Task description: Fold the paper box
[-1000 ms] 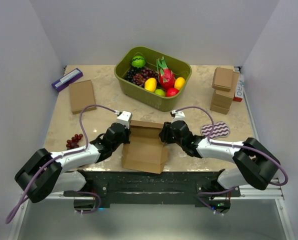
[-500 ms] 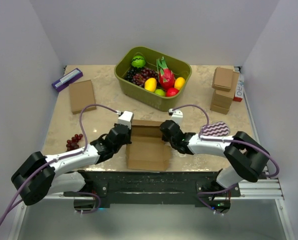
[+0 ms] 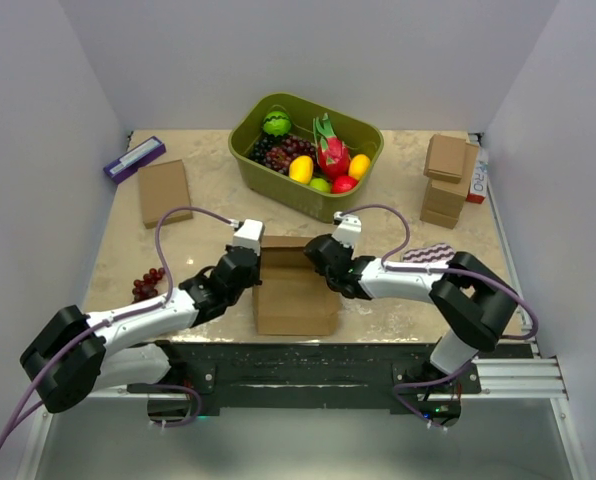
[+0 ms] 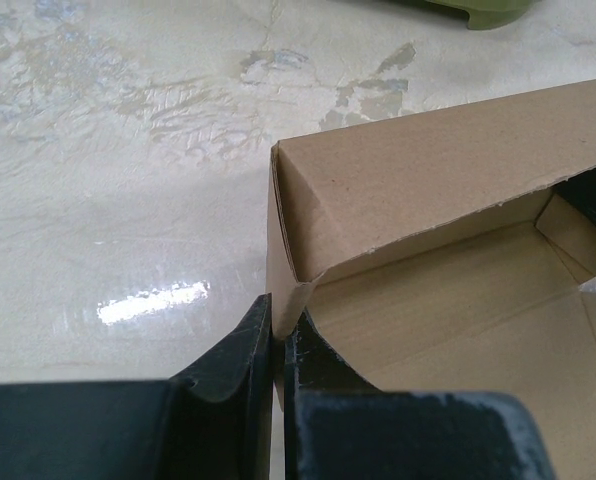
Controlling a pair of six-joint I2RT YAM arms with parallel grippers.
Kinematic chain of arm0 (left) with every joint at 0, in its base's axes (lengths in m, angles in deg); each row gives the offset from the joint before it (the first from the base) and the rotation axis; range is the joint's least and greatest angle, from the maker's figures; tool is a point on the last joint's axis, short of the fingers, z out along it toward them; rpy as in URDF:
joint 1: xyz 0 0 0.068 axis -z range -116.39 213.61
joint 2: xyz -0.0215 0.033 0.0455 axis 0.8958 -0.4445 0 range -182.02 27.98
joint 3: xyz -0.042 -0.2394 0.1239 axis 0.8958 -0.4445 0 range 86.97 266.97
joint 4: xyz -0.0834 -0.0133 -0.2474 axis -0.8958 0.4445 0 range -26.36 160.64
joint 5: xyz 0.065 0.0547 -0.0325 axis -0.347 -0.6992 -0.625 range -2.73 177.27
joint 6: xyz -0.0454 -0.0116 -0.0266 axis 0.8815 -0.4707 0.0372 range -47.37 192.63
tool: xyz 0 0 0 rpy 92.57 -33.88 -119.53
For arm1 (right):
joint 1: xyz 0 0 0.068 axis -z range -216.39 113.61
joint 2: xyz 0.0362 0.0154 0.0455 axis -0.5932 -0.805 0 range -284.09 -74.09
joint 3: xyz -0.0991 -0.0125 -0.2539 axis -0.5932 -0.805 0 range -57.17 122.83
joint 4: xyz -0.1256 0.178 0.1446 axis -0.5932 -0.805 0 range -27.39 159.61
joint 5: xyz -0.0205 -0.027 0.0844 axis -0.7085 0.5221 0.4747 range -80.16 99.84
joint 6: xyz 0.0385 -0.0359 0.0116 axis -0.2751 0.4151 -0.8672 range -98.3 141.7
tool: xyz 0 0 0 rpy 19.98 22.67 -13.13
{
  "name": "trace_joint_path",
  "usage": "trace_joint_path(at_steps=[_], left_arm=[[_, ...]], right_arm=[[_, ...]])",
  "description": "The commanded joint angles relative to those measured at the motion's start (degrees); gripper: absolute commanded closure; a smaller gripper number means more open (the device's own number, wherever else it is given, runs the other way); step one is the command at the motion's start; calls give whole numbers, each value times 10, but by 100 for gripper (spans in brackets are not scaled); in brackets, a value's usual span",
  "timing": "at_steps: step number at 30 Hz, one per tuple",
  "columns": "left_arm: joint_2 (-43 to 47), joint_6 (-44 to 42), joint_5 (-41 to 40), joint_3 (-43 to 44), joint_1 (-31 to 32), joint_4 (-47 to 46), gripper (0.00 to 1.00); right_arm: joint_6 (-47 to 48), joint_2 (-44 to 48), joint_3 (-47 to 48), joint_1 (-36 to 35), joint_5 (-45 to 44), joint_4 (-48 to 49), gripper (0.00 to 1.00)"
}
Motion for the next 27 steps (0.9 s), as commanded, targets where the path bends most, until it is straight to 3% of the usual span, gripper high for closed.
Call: trace_joint_path(at_steps=[1,16,27], left_arm=[[5,24,-34,43,5,-8,100],[15,6,-62,64,-2,28,100],[34,-15,-4,95,-27,41,100]], right_arm=[[-85,-52,-6,20,-95,-150,100],[-117,-80,17,17,-126,-184,100],[-154,-97,41,2,-156,-242,100]])
